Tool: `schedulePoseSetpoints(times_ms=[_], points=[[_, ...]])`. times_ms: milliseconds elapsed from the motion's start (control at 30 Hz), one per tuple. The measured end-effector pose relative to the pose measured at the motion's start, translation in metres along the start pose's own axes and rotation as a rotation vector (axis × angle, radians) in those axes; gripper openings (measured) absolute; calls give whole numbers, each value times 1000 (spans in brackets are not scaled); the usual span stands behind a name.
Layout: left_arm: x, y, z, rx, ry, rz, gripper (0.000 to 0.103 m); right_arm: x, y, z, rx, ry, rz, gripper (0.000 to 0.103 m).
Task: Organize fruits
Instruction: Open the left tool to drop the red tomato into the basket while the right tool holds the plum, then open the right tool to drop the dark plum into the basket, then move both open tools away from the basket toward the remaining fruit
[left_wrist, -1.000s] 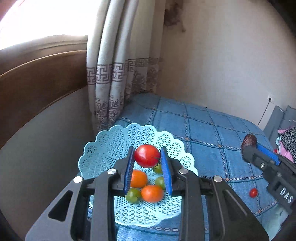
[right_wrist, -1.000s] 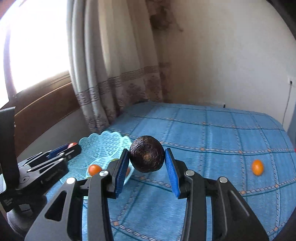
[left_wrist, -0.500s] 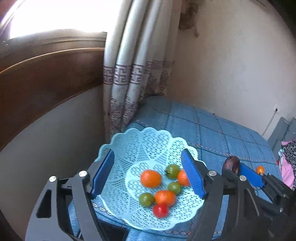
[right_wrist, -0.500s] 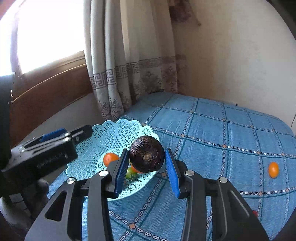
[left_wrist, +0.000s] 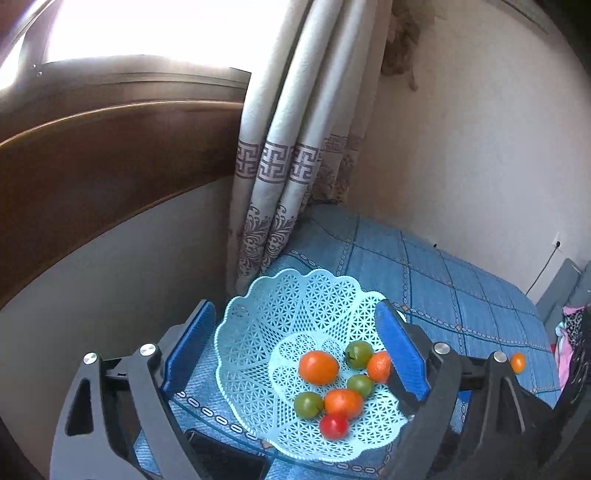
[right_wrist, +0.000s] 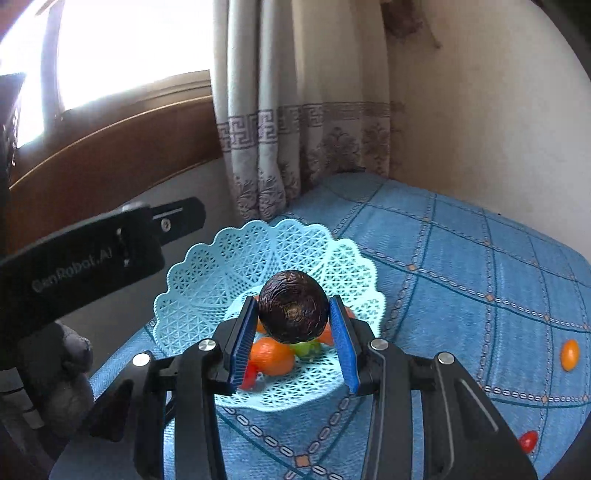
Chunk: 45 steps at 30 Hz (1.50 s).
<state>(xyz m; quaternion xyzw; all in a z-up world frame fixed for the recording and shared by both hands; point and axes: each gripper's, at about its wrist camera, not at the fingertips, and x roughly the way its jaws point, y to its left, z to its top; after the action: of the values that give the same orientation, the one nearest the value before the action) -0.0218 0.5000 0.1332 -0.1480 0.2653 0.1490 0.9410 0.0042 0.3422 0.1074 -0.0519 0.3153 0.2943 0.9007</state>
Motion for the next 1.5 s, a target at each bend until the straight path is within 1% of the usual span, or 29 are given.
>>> schedulePoseSetpoints(times_ms=[67, 100, 133, 167, 200, 267, 433, 667, 1267, 1500], points=[[0, 2, 1, -8, -2, 5, 89, 3, 4, 0, -11, 9, 14, 40], [0, 3, 1, -11, -2, 6, 90, 5, 6, 0, -16, 13, 20, 43], [0, 4, 2, -14, -2, 7, 90, 6, 8, 0, -20, 16, 29, 48], [1, 4, 2, -16, -1, 7, 91, 4, 9, 0, -23, 7, 30, 55], [1, 4, 2, -17, 0, 6, 93, 2, 10, 0, -26, -4, 26, 58], [2, 4, 1, -16, 0, 7, 95, -1, 10, 0, -33, -13, 20, 58], [3, 3, 0, -20, 8, 6, 96, -3, 0, -1, -4, -15, 3, 58], [5, 2, -1, -24, 16, 3, 96, -5, -22, -7, 65, -4, -26, 58], [6, -24, -12, 50, 28, -33, 96, -12, -59, -32, 151, 21, -77, 58], [1, -42, -20, 93, 24, -51, 96, -19, -76, -44, 189, 21, -104, 58]])
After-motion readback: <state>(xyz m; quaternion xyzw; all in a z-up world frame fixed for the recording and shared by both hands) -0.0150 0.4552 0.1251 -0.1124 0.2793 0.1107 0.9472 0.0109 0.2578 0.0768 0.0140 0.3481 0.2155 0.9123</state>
